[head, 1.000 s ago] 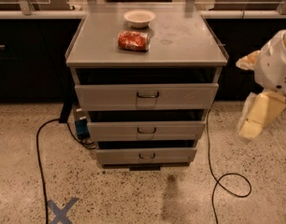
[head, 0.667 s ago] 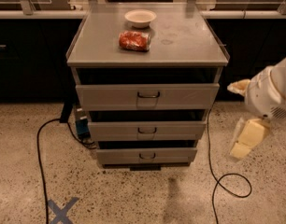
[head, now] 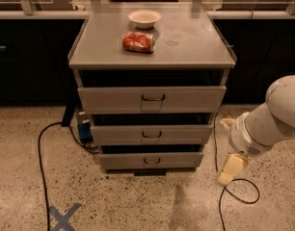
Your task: Open bottom drawer
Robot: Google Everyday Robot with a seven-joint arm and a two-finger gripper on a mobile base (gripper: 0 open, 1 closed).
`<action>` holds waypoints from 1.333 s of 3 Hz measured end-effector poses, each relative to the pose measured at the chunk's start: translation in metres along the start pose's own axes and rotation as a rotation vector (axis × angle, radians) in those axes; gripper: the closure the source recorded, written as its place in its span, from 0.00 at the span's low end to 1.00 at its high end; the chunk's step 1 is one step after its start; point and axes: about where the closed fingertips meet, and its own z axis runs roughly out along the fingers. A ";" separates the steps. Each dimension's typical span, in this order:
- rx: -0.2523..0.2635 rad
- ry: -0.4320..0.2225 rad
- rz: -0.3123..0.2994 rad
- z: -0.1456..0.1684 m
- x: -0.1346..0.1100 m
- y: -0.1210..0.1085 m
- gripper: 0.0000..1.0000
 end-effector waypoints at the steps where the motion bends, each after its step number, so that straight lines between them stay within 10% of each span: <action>1: 0.000 0.000 0.000 0.000 0.000 0.000 0.00; 4: -0.157 -0.151 0.108 0.142 0.054 0.008 0.00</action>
Offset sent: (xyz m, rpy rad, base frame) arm -0.0095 -0.0169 -0.0865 0.2044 0.1126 -0.1157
